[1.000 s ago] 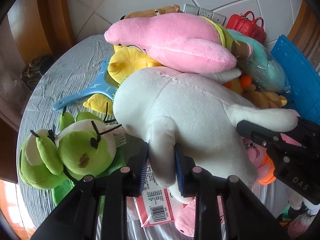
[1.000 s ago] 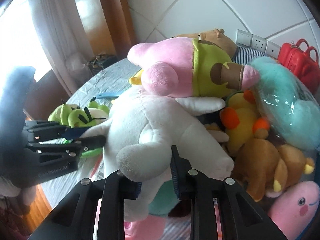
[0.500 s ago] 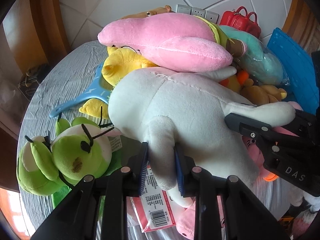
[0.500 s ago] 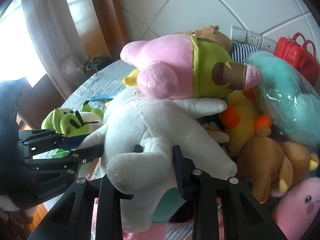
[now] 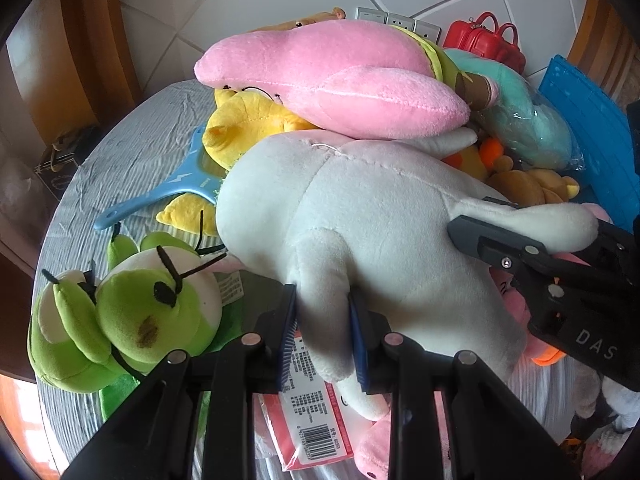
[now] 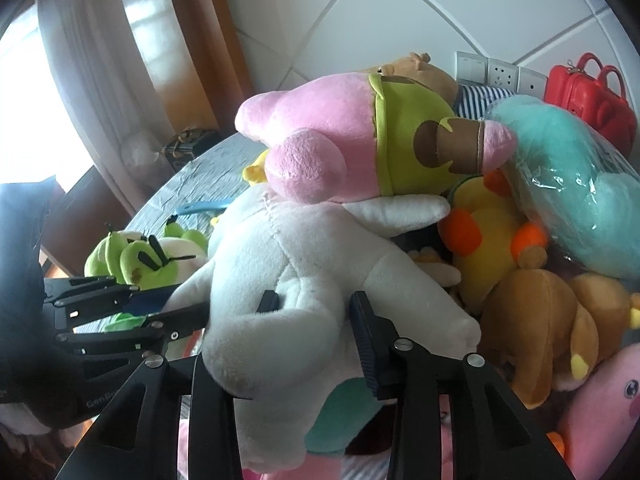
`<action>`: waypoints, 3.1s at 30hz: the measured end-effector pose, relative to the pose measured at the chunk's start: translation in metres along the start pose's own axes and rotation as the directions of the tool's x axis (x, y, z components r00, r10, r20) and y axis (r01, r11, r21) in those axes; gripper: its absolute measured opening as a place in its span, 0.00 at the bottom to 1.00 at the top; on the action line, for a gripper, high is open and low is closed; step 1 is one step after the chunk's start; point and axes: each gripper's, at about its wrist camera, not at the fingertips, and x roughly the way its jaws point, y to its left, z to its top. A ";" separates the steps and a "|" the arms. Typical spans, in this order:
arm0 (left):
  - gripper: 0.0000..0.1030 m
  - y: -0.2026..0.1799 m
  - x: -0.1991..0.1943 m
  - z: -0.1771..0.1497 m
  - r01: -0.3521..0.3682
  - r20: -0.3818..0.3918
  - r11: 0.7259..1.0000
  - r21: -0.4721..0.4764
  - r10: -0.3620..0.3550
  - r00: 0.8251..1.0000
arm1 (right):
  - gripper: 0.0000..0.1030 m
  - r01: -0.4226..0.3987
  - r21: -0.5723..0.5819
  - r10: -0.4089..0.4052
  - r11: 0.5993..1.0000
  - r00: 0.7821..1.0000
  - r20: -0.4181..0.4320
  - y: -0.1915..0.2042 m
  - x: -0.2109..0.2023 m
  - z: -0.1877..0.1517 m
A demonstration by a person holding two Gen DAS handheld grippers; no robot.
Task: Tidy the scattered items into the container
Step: 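Close the left gripper on the unicorn leg while the right gripper grips its horn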
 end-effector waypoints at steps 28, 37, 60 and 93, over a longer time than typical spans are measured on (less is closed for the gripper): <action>0.18 -0.098 -0.149 -0.024 -0.021 0.247 0.995 0.094 -0.003 0.969 | 0.18 0.097 -0.105 -0.080 0.990 0.984 0.160 0.011 -0.166 -0.021; 0.18 -0.113 -0.126 -0.046 -0.047 0.188 0.997 0.060 0.035 0.982 | 0.18 0.020 -0.081 -0.013 0.997 0.997 0.077 -0.019 -0.154 -0.051; 0.17 -0.143 -0.164 -0.020 -0.012 0.264 0.983 0.181 -0.037 0.964 | 0.17 0.143 -0.068 -0.126 0.987 0.969 0.211 -0.019 -0.206 -0.040; 0.17 -0.308 -0.194 0.031 0.063 0.348 0.952 0.299 -0.170 0.922 | 0.17 0.285 -0.023 -0.265 0.958 0.914 0.308 -0.123 -0.333 -0.042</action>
